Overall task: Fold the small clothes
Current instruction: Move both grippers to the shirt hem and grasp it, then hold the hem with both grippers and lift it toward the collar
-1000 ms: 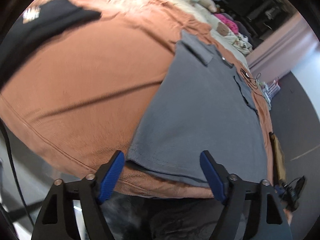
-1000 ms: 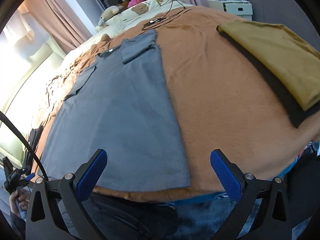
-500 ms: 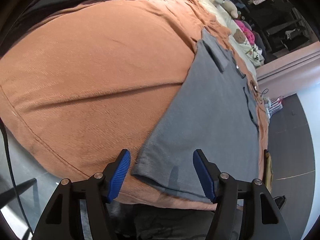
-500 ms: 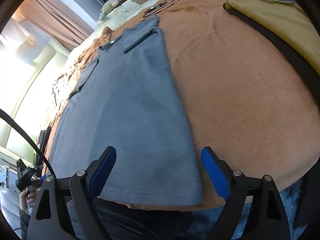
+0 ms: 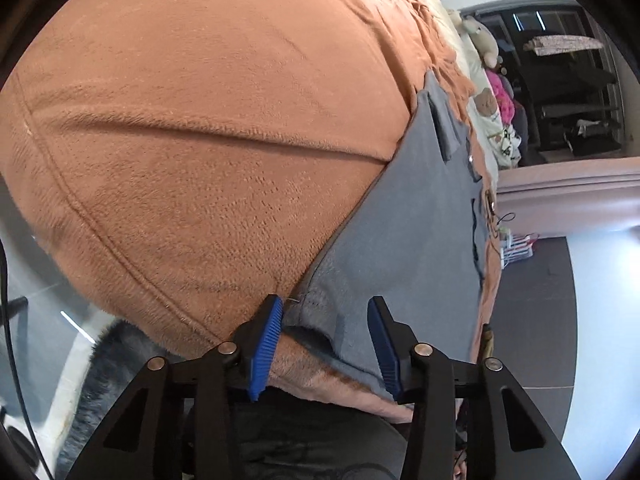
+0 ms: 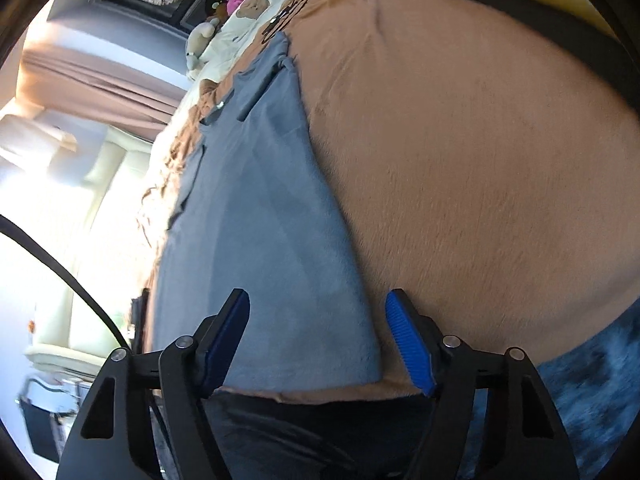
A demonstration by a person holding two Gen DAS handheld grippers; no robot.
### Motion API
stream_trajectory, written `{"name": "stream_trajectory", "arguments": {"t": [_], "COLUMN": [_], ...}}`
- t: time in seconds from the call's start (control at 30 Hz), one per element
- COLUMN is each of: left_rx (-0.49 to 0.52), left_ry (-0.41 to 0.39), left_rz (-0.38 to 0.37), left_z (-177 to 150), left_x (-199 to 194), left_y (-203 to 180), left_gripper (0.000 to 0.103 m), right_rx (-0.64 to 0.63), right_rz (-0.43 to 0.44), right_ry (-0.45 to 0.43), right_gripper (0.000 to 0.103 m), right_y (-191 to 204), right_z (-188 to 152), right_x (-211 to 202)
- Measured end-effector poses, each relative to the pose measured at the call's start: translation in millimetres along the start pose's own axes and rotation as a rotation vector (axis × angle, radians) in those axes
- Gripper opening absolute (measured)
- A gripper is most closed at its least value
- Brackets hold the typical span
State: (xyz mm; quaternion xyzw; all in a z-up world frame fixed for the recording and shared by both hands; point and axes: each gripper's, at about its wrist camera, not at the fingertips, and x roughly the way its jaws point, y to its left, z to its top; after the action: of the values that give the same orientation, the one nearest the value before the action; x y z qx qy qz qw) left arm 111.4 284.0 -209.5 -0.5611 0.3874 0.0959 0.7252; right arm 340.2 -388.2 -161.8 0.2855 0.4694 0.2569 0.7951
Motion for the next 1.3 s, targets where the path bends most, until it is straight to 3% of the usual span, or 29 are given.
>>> {"name": "stream_trajectory", "arguments": {"t": [0.1, 0.17, 0.37, 0.8, 0.83, 0.97, 1.0, 1.3], "left_rx": [-0.009, -0.014, -0.019, -0.003, -0.006, -0.025, -0.024, -0.071], "left_ry": [-0.011, -0.017, -0.024, -0.052, -0.056, -0.065, -0.065, -0.08], "left_rz": [-0.012, -0.015, -0.019, -0.007, -0.012, -0.027, -0.024, -0.067], "left_z": [-1, 0, 3, 1, 1, 1, 1, -5], "left_x": [-1, 0, 4, 6, 6, 5, 5, -1], "left_y": [1, 0, -3, -5, -5, -2, -3, 6], "left_gripper": [0.047, 0.047, 0.047, 0.046, 0.046, 0.046, 0.046, 0.047], "right_rx": [0.02, 0.036, 0.116, 0.239, 0.24, 0.324, 0.344, 0.294], "right_rz": [0.029, 0.048, 0.092, 0.219, 0.208, 0.183, 0.173, 0.094], "right_ry": [0.008, 0.023, 0.014, 0.057, 0.037, -0.016, -0.032, -0.124], "right_gripper": [0.061, 0.052, 0.044, 0.044, 0.041, 0.008, 0.004, 0.0], "right_y": [-5, -7, -23, -45, -45, -66, -73, -74], "right_z": [-6, -8, -10, -30, -31, -29, -28, -20], "right_x": [1, 6, 13, 30, 32, 30, 28, 6]}}
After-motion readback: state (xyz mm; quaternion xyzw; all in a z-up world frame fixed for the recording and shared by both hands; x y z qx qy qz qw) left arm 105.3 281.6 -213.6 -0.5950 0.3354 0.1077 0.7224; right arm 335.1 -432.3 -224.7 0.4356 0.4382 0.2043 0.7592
